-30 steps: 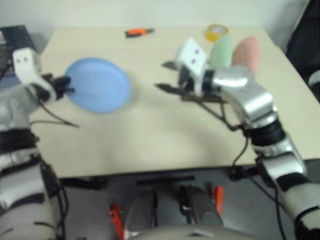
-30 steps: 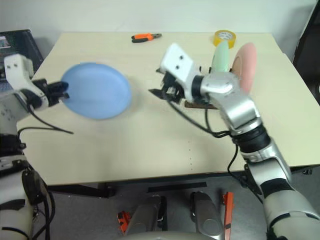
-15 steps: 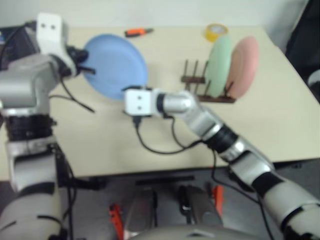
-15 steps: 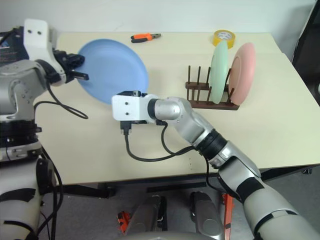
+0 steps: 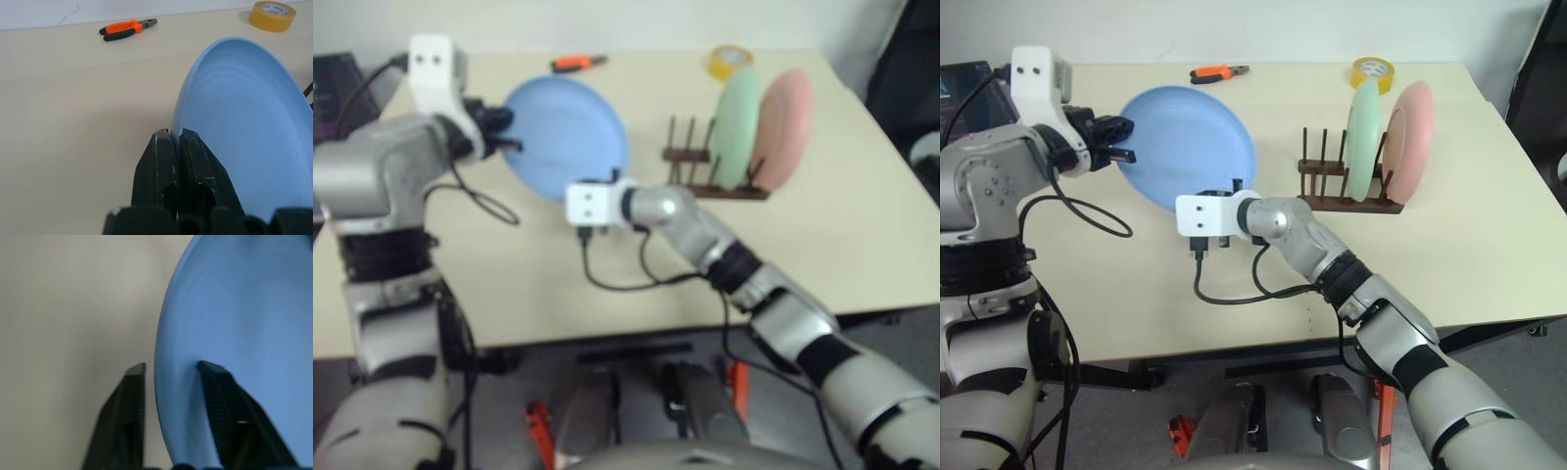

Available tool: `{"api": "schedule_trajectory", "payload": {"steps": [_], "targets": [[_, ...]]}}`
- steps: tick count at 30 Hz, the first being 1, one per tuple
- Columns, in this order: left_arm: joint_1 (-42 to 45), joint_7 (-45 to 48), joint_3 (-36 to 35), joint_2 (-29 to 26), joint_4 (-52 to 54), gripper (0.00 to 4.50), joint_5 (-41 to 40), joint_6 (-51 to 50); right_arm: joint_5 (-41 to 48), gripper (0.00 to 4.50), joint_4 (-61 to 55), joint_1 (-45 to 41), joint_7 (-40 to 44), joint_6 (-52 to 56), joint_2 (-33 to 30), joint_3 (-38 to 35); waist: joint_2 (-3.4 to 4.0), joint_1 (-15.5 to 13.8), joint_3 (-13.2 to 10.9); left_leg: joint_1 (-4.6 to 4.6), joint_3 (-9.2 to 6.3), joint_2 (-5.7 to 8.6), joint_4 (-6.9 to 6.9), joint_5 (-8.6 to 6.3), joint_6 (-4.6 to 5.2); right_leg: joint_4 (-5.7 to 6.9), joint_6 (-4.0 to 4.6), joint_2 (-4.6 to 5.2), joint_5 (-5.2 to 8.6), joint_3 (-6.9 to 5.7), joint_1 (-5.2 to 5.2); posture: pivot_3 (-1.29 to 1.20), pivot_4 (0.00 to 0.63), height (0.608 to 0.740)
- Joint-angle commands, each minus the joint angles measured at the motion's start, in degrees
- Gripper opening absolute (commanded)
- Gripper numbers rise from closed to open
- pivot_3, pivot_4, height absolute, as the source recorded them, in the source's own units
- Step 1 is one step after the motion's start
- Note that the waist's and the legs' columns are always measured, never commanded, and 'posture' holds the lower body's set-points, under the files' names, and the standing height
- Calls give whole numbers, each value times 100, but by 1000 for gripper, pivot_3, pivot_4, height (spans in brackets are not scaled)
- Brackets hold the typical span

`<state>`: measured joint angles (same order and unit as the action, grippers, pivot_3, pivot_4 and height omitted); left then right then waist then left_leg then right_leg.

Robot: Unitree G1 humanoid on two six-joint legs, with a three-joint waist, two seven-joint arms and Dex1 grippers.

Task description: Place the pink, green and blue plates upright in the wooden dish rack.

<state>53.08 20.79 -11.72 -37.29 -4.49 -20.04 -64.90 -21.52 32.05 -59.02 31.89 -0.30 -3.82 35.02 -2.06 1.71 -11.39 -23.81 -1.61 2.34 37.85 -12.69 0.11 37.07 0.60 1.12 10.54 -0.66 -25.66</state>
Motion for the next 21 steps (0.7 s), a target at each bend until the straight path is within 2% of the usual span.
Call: {"api": "schedule_trajectory", "payload": {"steps": [1, 2, 3, 10, 13, 17, 20, 21], "targets": [[298, 62, -104, -79, 190, 0, -86, 11, -145, 467, -10, -148, -158, -145, 39, -141, 0, 0, 0, 0, -2, 0, 0, 1, -1, 0, 1, 0, 0, -1, 0, 0, 150, 740], [307, 68, -97, -81, 191, 0, -92, 2, -173, 146, 12, -154, -193, -160, 37, -153, 0, 0, 0, 0, -2, 0, 0, 1, -1, 0, 1, 0, -1, -1, 0, 0, 150, 740], [291, 75, -53, -102, 193, 0, -64, 23, -206, 16, 33, -164, -236, -182, 33, -165, 0, 1, 0, 0, -2, 0, 0, 1, -2, 1, 1, 0, -1, -1, 0, 0, 150, 740], [213, 193, 276, -252, 232, 0, 143, 186, -240, 16, 101, -221, -454, -367, 49, -321, 0, 3, 0, 0, -2, 0, -1, 2, -4, 0, 2, -1, -2, -1, 0, 0, 150, 740], [304, 141, 120, -234, 171, 747, 125, 239, -180, 0, 112, -212, -501, -508, 51, -373, 0, 3, 0, 0, -3, 0, -1, 2, -4, 0, 2, -1, -1, -1, 0, 0, 150, 740], [402, 197, -8, -377, 48, 2172, 153, 373, -132, 0, 108, -197, -507, -677, 69, -462, 0, 3, 0, 0, -3, 0, 0, 2, -4, 0, 2, -1, -1, -1, 0, 0, 150, 740], [534, 558, -417, -571, 89, 3209, -154, 633, 8, 0, 28, -159, -381, -720, 111, -554, -1, 19, -1, 0, -3, 0, -1, 2, -4, 0, 2, -2, -1, -1, 0, 0, 150, 740], [564, 751, -552, -680, 171, 3209, -296, 703, 54, 0, 1, -149, -333, -730, 124, -589, -3, 26, -2, 0, -2, -1, -2, 2, -4, 0, 2, -2, -1, -1, -1, 0, 150, 740]]}}
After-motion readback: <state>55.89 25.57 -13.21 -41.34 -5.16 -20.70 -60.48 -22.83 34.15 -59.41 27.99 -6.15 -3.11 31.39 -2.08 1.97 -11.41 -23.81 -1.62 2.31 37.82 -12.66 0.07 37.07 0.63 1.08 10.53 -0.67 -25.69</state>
